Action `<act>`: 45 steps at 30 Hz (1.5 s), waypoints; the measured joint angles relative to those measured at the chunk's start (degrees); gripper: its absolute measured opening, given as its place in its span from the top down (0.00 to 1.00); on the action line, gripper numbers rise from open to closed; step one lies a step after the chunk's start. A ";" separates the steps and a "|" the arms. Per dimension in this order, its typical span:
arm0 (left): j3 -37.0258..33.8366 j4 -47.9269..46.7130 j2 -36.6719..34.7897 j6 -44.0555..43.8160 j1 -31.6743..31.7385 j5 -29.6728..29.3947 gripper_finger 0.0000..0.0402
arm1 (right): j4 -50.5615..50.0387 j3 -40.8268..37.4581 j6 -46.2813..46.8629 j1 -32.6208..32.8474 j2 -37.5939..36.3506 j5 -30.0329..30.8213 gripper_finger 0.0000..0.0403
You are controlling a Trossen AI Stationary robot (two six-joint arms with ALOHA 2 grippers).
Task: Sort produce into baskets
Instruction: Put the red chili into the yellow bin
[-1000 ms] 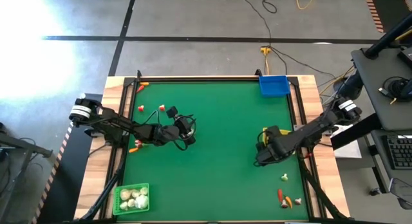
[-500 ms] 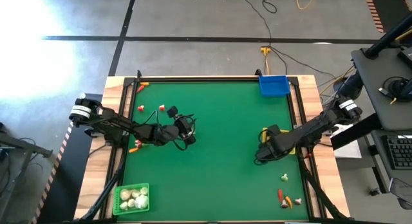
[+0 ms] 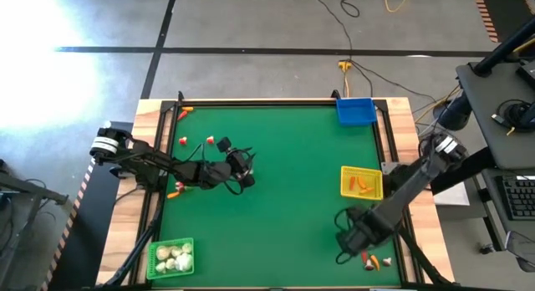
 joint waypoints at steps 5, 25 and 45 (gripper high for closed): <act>0.00 4.71 0.02 3.91 0.02 -0.01 0.79 | 23.58 -9.48 7.17 2.33 2.68 -6.16 0.68; 2.96 14.20 0.86 9.38 2.19 7.68 0.79 | 29.97 -14.81 10.01 3.11 4.62 -18.50 0.51; 16.55 12.01 18.67 16.35 3.33 4.99 0.79 | 31.05 -18.69 4.59 3.49 6.03 -12.98 0.72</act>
